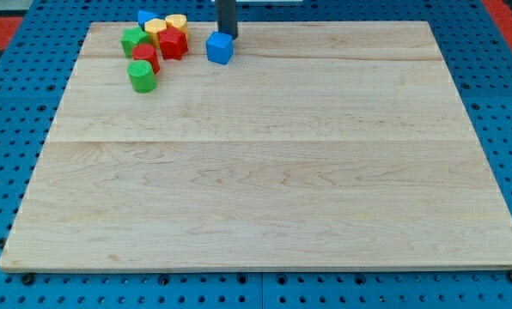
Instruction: Slide the blue cube to the center of the board
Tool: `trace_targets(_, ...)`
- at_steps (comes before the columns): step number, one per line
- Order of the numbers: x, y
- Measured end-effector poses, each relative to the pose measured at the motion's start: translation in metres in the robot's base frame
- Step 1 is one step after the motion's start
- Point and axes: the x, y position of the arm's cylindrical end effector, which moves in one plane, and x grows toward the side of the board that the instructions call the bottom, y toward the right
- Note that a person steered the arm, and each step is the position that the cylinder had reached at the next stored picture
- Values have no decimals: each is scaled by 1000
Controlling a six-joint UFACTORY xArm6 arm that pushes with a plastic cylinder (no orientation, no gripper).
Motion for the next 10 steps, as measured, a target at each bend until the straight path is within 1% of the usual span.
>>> trace_targets(1,-9,0)
trace_targets(3,-14,-28)
trace_targets(5,26,-15)
trace_targets(6,23,-16)
trace_targets(7,53,-11)
trace_targets(8,114,65)
trace_targets(9,98,70)
trace_targets(10,63,68)
